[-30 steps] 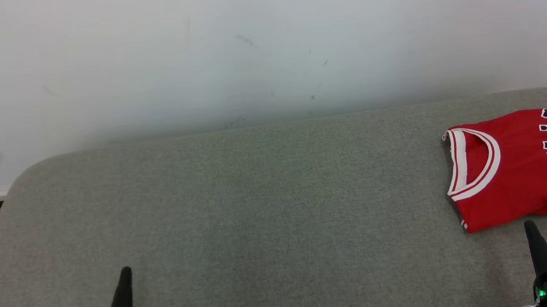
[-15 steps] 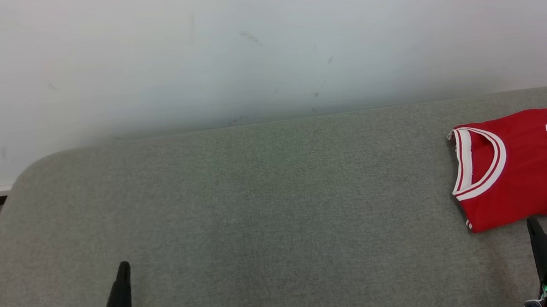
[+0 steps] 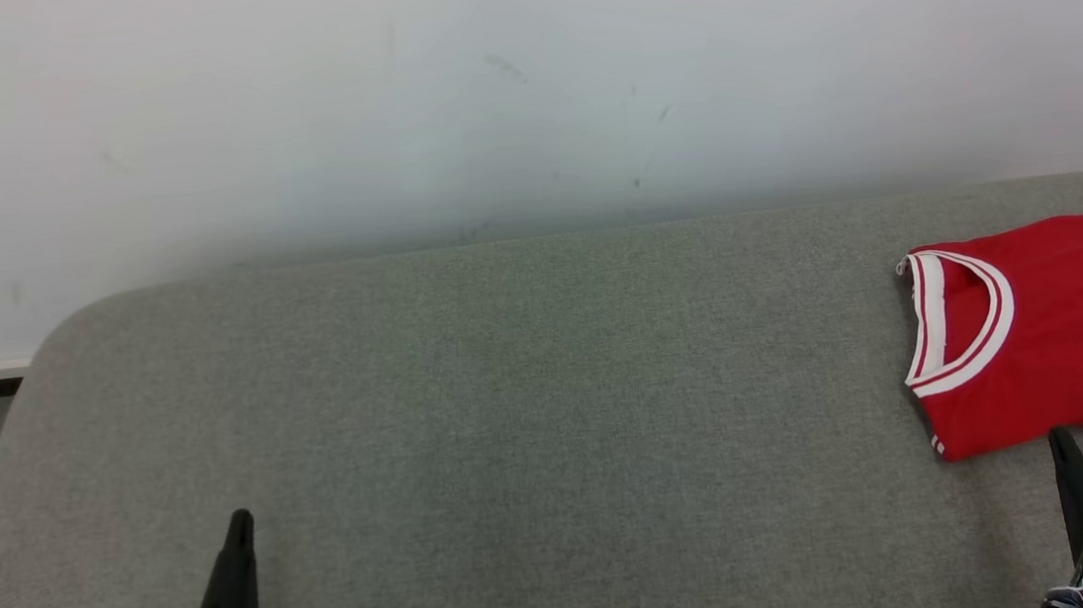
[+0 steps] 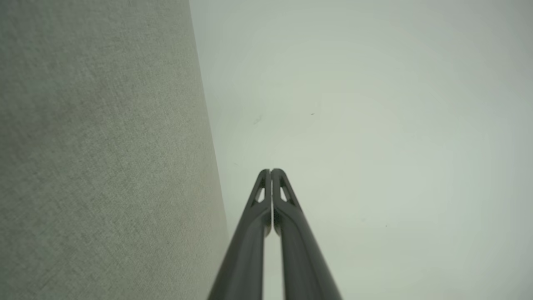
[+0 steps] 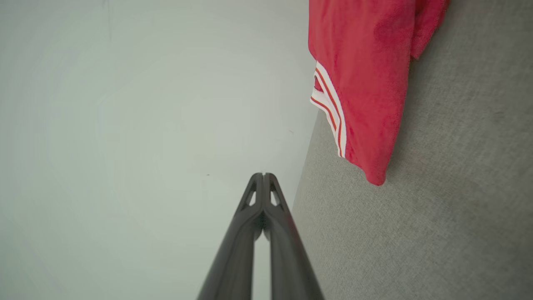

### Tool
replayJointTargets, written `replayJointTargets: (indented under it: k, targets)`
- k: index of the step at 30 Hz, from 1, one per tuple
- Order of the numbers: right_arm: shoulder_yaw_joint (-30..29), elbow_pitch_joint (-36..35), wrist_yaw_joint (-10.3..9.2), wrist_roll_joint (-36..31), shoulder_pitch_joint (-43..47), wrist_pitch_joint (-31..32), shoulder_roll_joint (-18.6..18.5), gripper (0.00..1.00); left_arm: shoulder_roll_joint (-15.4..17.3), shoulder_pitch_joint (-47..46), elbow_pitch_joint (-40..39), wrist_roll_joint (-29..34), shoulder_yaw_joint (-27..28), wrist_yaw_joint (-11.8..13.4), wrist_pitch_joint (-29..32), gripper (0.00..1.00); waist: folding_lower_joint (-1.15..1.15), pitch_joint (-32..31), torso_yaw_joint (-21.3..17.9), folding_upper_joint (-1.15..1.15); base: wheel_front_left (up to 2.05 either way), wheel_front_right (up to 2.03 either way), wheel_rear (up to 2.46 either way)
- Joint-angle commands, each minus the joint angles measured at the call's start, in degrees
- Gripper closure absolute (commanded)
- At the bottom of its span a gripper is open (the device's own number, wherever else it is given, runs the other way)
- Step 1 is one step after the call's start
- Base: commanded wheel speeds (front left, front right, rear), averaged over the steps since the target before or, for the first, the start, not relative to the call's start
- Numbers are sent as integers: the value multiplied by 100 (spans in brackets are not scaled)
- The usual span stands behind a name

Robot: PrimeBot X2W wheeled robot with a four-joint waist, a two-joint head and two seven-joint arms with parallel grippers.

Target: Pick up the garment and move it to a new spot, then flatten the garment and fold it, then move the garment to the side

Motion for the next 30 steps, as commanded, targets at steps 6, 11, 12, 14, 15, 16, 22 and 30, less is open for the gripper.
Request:
replayJointTargets:
  k: [6, 11, 12, 14, 15, 16, 22, 30]
  targets:
    - [-63, -34, -12, 220, -77, 63, 9, 100, 42, -58, -31, -263, 36, -35, 72, 100, 0, 14, 25, 0, 0, 0, 0]
    - [-63, -32, -12, 218, -76, 64, 8, 100, 41, -58, -30, -263, 35, -35, 71, 100, 0, 14, 25, 0, 0, 0, 0]
    - [-63, -32, -12, 218, -76, 65, 8, 100, 41, -57, -30, -263, 35, -35, 71, 100, 0, 14, 25, 0, 0, 0, 0]
    - [-64, -32, -12, 216, -76, 65, 9, 100, 41, -57, -30, -263, 35, -35, 71, 100, 0, 14, 25, 0, 0, 0, 0]
    - [-64, -32, -12, 216, -76, 66, 8, 100, 41, -57, -30, -263, 35, -35, 71, 100, 0, 14, 25, 0, 0, 0, 0]
    - [-64, -32, -12, 215, -76, 66, 8, 100, 41, -57, -30, -263, 35, -35, 71, 100, 0, 14, 25, 0, 0, 0, 0]
    - [-66, -32, -12, 213, -76, 68, 10, 100, 41, -57, -30, -264, 35, -35, 70, 100, 0, 14, 25, 0, 0, 0, 0]
    - [-68, -31, -12, 212, -76, 70, 11, 100, 41, -57, -30, -264, 35, -35, 70, 100, 0, 14, 25, 0, 0, 0, 0]
